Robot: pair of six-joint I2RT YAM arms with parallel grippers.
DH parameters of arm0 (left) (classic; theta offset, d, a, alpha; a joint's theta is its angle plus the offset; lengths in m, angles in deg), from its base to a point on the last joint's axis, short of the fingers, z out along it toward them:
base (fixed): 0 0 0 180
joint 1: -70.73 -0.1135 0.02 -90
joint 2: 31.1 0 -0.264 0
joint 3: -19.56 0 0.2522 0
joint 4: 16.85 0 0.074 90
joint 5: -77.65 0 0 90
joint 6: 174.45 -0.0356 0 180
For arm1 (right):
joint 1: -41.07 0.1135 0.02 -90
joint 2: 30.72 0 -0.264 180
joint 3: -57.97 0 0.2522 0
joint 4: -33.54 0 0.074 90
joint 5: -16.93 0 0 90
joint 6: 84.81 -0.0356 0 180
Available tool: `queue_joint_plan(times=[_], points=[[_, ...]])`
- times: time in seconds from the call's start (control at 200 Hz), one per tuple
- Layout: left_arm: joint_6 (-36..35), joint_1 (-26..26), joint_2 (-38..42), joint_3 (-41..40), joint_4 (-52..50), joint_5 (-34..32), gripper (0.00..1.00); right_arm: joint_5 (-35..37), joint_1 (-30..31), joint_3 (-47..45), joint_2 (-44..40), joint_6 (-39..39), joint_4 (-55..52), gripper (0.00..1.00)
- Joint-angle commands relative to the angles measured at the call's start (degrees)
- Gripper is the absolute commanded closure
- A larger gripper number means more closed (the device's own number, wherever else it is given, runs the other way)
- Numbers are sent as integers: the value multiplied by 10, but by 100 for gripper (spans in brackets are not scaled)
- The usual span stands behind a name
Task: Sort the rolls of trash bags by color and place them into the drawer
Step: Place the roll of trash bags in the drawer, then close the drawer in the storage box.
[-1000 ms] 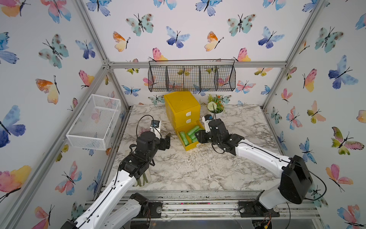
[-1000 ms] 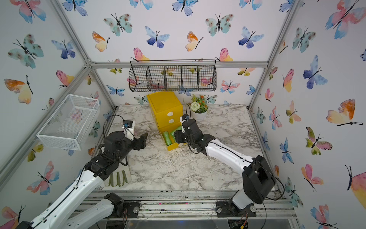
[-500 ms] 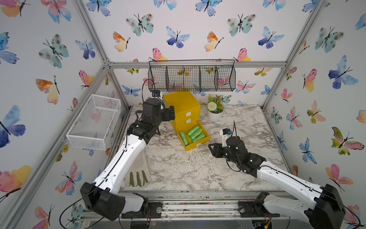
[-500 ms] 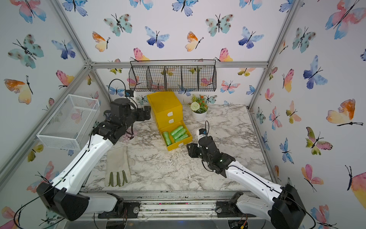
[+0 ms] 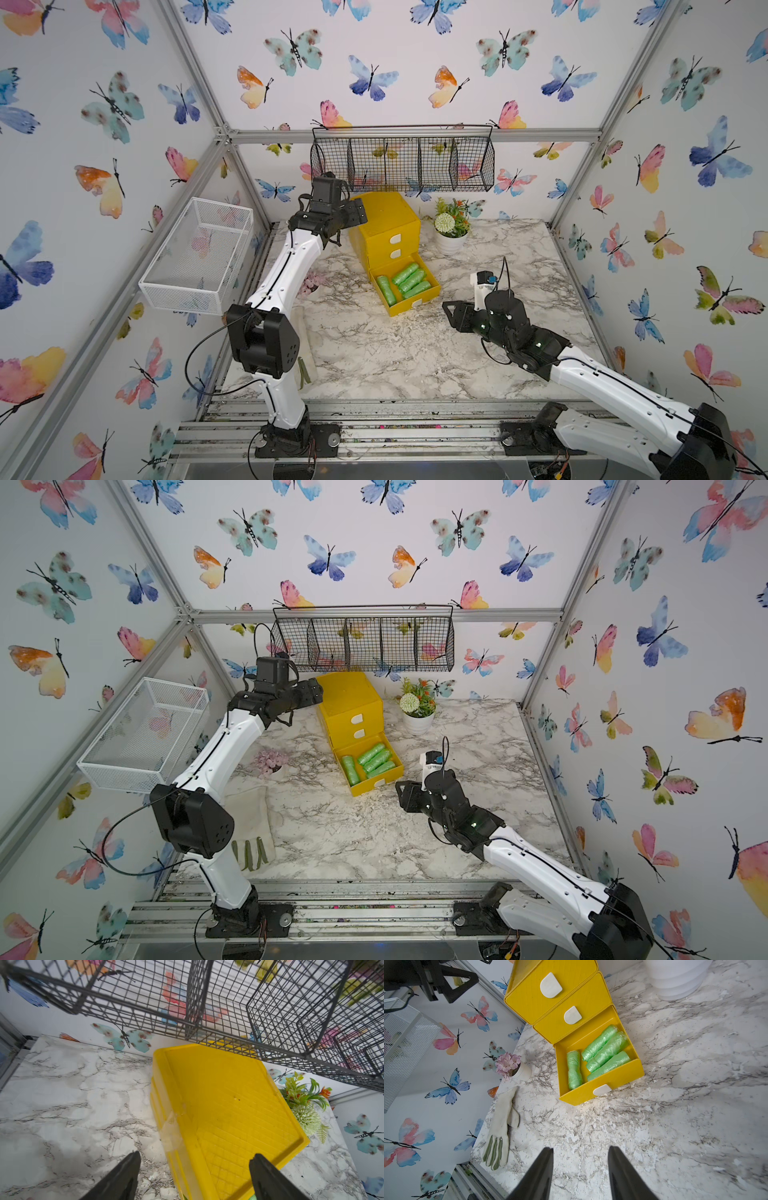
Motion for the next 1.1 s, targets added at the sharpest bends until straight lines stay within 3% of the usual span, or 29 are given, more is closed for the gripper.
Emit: queue_joint_plan(times=[0.0, 0.205, 0.43, 0.751, 1.096], points=[[1, -2, -34, 26, -4, 50, 16, 14, 4, -9, -8, -7, -14, 52], [4, -2, -93, 56, -22, 66, 22, 8, 4, -11, -2, -8, -4, 51], [7, -3, -100, 48, -28, 72, 32, -22, 4, -13, 27, -32, 42, 52], [9, -16, -83, 26, -33, 95, 56, -13, 4, -46, 73, -147, 127, 56], [11, -18, -77, 0, -35, 123, 74, -11, 4, -76, 140, -246, 231, 59]])
